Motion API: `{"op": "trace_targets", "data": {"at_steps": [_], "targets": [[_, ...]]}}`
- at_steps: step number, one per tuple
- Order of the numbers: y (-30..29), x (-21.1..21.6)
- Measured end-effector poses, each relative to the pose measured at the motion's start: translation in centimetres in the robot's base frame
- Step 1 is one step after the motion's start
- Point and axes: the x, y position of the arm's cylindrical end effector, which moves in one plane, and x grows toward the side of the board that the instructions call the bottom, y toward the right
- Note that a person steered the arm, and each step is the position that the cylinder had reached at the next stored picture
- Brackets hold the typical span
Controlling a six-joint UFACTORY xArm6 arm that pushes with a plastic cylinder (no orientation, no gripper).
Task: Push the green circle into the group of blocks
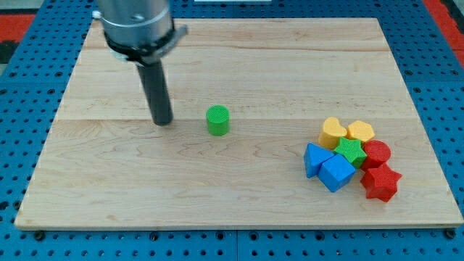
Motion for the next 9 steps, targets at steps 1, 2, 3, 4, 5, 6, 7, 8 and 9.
{"op": "trace_targets", "data": {"at_steps": [1,2,3,4,5,6,7,8,9], "targets": [[-0.3,-3.3],[3.4,-1.0],[4.9,1.0],[9.5,3.3],[11.6,3.7],[11.2,0.1],[14.9,3.5],[19.8,7.3],[20.9,7.8]]}}
